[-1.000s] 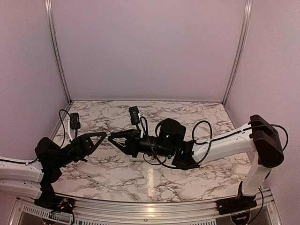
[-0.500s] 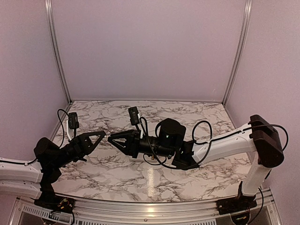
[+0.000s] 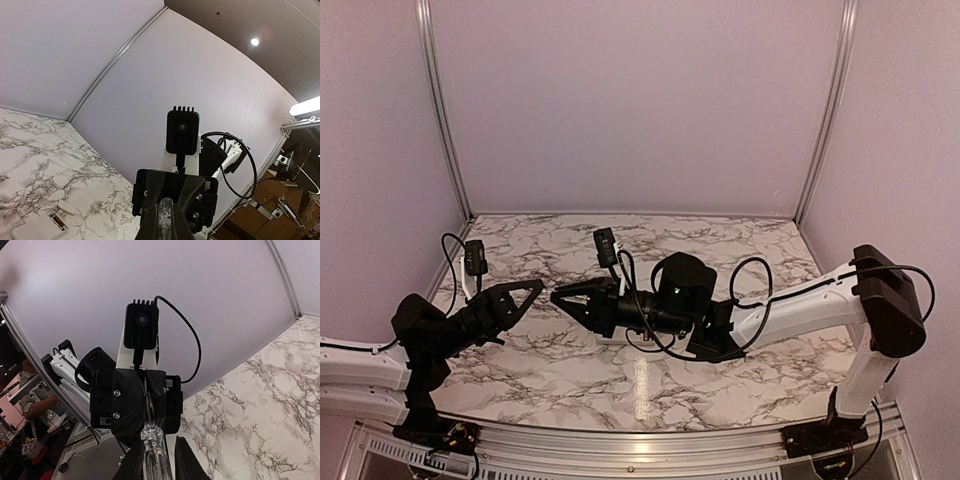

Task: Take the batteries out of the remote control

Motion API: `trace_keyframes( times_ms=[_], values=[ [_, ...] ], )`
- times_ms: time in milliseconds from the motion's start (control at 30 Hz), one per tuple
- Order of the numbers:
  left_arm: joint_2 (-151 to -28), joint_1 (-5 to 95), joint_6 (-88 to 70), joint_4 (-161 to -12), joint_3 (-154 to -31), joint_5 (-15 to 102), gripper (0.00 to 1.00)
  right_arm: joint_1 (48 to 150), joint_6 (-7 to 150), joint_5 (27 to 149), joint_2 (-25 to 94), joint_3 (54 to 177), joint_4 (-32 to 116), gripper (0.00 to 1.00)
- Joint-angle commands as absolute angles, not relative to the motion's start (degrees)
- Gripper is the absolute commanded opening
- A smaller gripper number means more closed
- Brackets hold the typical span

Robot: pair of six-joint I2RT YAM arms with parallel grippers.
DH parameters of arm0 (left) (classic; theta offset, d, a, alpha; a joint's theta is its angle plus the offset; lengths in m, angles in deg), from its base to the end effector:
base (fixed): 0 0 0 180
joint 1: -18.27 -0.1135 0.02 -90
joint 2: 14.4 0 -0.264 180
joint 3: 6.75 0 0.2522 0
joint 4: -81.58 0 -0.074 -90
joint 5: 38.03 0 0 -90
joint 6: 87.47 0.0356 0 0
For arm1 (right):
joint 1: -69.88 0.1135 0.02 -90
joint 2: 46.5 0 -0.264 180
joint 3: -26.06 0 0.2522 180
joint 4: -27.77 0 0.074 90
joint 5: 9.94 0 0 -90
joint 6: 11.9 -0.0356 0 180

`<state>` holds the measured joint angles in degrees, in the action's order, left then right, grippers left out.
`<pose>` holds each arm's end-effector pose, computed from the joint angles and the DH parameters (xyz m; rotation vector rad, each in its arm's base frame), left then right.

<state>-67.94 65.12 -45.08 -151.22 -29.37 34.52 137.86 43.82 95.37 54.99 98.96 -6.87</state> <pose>0.1151 -0.1384 0.2365 0.2958 1.3445 -1.5977 0.1419 0.3760 0.2629 -0.7282 1.5372 1.5978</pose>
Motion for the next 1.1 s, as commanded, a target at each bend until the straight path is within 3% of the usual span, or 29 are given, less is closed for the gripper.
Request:
trace_keyframes(
  times_ms=[0, 1067],
  values=[
    [-68.0, 65.3, -44.5, -149.9, -28.9, 35.5, 0.0, 138.3, 44.1, 96.8, 56.0, 101.2, -8.1, 0.19],
    [-68.8, 65.3, -44.2, -149.6, -29.0, 35.9, 0.0, 138.3, 45.9, 98.7, 53.9, 101.4, -8.3, 0.25]
  ],
)
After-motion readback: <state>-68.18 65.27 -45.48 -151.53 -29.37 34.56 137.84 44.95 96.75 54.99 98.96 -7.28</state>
